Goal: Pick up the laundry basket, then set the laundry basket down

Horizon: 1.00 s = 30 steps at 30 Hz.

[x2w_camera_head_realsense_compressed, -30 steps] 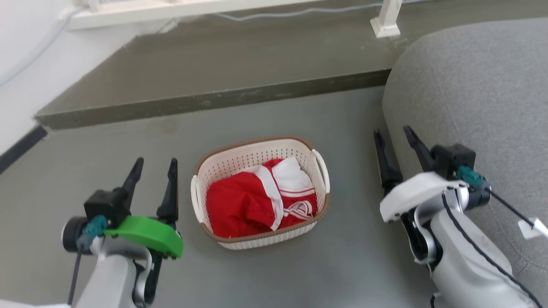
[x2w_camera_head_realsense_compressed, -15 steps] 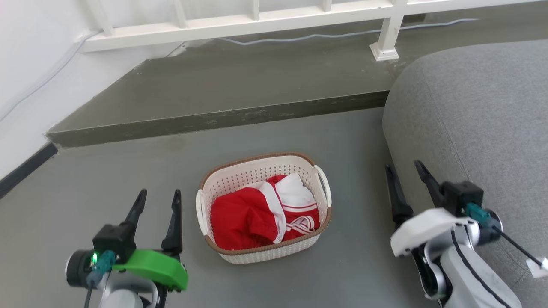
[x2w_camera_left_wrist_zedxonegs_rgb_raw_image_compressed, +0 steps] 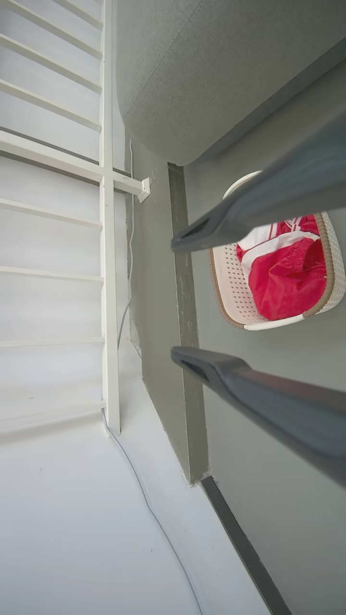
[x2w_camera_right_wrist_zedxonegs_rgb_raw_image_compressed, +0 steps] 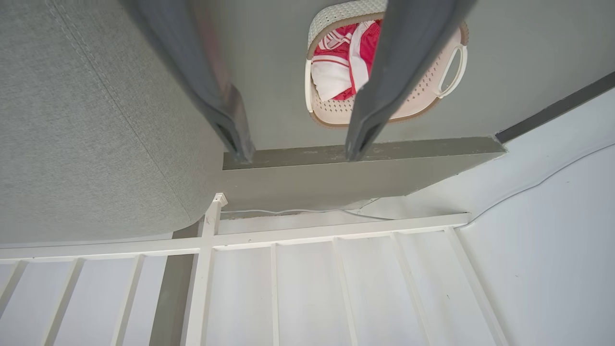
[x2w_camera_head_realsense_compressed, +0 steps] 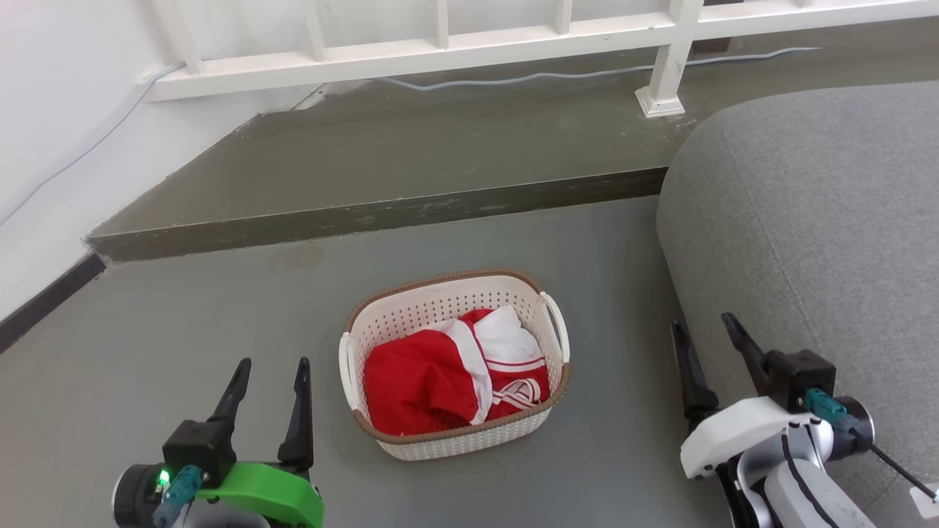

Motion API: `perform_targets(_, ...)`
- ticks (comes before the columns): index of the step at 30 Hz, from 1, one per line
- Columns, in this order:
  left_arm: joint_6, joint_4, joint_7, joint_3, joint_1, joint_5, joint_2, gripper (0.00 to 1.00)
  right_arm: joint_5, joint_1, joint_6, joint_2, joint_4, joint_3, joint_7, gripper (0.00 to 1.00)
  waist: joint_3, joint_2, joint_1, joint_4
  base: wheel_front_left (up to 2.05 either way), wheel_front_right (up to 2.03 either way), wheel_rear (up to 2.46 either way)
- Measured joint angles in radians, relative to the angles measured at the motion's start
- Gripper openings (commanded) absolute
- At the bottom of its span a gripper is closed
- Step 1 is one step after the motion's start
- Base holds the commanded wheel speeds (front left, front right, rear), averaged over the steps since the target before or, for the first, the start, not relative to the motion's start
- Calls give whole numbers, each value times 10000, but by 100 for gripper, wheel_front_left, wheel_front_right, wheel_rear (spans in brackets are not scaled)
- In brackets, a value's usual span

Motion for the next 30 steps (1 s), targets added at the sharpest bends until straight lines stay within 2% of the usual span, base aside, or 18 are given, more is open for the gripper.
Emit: perform_targets(30, 113, -493, 0, 8, 481, 232, -15, 100, -370, 708, 0, 278, -658, -242, 0, 100, -42, 0, 0, 105, 0, 0, 0)
